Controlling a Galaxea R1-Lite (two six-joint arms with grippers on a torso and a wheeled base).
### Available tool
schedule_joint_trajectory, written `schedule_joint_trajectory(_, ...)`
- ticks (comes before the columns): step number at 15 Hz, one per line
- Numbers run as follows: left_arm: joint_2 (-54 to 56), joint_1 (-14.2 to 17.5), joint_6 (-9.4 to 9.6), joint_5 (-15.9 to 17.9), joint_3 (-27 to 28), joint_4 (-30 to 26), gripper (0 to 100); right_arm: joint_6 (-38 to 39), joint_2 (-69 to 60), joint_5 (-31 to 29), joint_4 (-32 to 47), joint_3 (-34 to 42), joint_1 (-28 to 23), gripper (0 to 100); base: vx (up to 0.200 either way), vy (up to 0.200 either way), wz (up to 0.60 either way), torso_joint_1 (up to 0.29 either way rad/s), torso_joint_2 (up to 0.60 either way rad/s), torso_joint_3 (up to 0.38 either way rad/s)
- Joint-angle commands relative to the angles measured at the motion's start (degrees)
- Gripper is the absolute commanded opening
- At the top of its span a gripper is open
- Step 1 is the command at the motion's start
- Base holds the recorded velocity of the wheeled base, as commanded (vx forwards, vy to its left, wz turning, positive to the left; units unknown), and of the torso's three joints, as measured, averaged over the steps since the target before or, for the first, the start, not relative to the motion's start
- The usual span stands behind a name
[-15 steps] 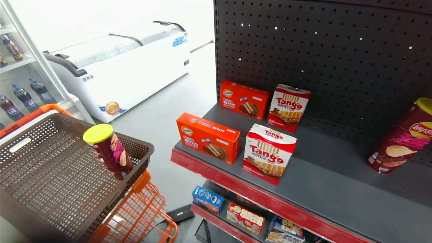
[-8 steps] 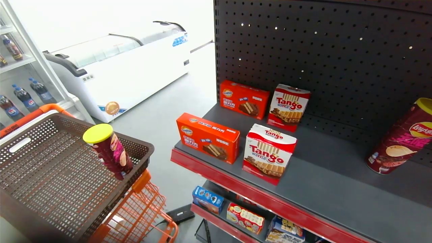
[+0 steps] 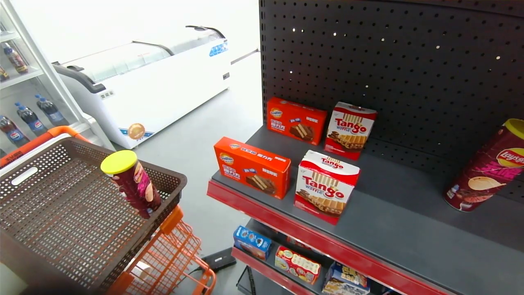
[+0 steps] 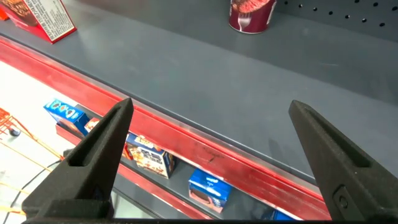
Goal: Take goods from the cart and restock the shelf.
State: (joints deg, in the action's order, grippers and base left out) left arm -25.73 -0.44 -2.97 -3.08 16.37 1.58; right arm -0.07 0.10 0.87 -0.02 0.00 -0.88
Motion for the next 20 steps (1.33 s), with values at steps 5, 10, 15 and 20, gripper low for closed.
schedule_joint_trajectory(5,-39.1,6.7,7.54,2.3,1.6,24.7,100,0.0,0.1,0.0,0.0,0.0,0.0,100,0.0,0.0,0.0,0.0,0.0,0.0)
schedule_joint_trajectory(10,-62.9,6.9,7.98,2.1,-4.9,61.8,100,0.0,0.1,0.0,-0.1,0.0,0.0,100,0.0,0.0,0.0,0.0,0.0,0.0)
schedule_joint_trajectory(15,-80.5,6.9,7.46,2.1,-3.0,80.4,100,0.0,0.1,0.0,-0.1,0.0,0.0,100,0.0,0.0,0.0,0.0,0.0,0.0)
schedule_joint_trajectory(20,-92.6,6.6,7.37,2.1,6.0,88.4,100,0.0,0.1,0.0,-0.1,0.0,0.0,100,0.0,0.0,0.0,0.0,0.0,0.0)
